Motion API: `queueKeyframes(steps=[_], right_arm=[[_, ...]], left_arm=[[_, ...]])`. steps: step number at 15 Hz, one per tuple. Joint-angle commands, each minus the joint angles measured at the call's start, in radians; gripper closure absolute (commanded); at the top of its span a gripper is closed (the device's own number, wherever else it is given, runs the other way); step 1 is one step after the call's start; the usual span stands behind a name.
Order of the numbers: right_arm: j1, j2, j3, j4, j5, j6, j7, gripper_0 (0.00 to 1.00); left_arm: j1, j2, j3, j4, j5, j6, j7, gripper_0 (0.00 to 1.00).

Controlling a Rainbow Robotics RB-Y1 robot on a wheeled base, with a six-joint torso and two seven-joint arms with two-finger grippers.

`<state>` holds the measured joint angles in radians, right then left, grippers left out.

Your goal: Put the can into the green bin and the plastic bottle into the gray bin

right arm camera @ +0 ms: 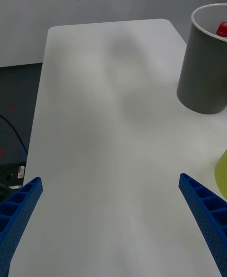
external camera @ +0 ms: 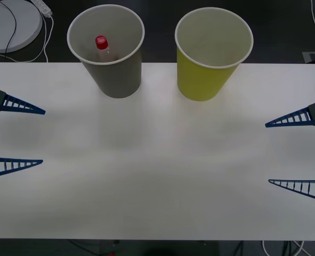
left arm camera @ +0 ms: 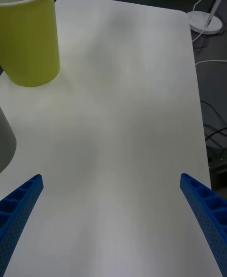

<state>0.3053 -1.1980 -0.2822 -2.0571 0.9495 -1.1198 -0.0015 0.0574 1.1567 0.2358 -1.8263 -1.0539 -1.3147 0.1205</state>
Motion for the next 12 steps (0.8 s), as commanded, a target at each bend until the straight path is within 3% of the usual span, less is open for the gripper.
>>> queueKeyframes(steps=[1,12], right_arm=[[0.0,0.0,0.0,0.0,0.0,0.0,0.0,0.0],[0.0,0.0,0.0,0.0,0.0,0.0,0.0,0.0]], left_arm=[[0.013,0.0,0.004,-0.013,0.009,0.012,-0.004,0.0],[0.018,-0.005,0.0,-0.061,0.014,0.019,0.034,0.0]])
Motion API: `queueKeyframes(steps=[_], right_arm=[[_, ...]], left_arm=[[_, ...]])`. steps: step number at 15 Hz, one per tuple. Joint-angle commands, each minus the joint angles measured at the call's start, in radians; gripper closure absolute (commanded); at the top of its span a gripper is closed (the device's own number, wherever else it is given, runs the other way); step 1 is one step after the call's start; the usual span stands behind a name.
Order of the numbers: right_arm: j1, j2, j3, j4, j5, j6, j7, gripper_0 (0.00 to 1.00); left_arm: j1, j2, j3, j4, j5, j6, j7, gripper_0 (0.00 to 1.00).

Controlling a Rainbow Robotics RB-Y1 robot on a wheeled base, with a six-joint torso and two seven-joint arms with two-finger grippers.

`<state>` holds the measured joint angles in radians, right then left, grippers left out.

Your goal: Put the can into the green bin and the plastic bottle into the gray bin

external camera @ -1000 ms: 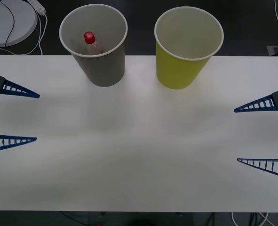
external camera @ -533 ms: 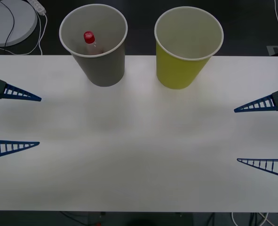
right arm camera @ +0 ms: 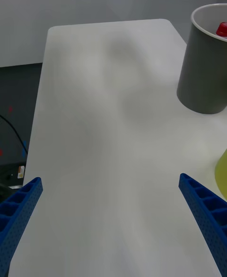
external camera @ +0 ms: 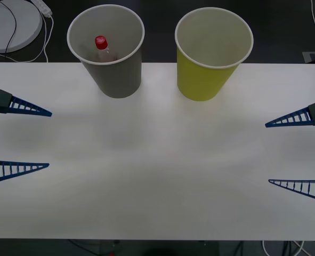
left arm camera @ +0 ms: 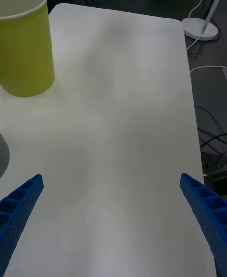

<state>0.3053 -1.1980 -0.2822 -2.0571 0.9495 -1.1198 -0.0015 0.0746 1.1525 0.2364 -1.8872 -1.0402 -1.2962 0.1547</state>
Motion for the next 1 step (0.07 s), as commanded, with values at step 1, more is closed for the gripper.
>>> queueKeyframes(steps=[1], right_arm=[[0.0,0.0,0.0,0.0,0.0,0.0,0.0,0.0]], left_arm=[[0.001,0.0,0.0,0.0,0.0,0.0,0.0,0.0]])
